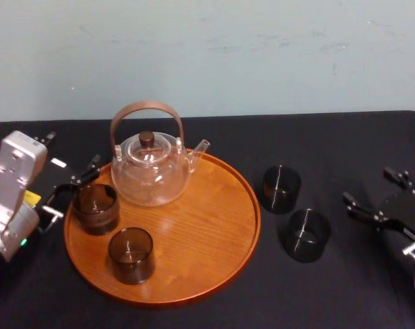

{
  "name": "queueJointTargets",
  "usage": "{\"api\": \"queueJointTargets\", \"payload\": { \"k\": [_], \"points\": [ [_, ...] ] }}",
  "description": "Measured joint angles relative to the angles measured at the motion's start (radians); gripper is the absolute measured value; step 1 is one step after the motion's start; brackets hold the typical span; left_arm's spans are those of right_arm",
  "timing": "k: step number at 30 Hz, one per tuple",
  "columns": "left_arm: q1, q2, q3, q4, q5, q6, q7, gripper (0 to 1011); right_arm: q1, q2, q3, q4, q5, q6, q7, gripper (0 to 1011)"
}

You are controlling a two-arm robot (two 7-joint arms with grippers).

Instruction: Pick up the glass from the table and place it on the tray.

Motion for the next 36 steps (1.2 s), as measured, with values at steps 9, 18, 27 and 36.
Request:
{"api": "queueJointTargets", "payload": {
  "k": [9,18,27,36],
  "points": [
    [0.000,0.000,0.000,0.000,0.000,0.000,0.000,1001,-0.081,0.037,0.035,-0.050,0.011,0.037,0.035,1002],
    [0.000,0.000,0.000,0.000,0.000,0.000,0.000,1001,-0.154,0.074,0.053,-0.093,0.011,0.052,0.099,1002],
    [0.000,0.000,0.000,0.000,0.000,0.000,0.000,1001,-0.175,0.080,0.049,-0.108,-0.011,0.070,0.152,1002],
    [0.000,0.000,0.000,0.000,0.000,0.000,0.000,1001,-0.164,0.063,0.042,-0.105,-0.038,0.084,0.183,1002]
  ]
}}
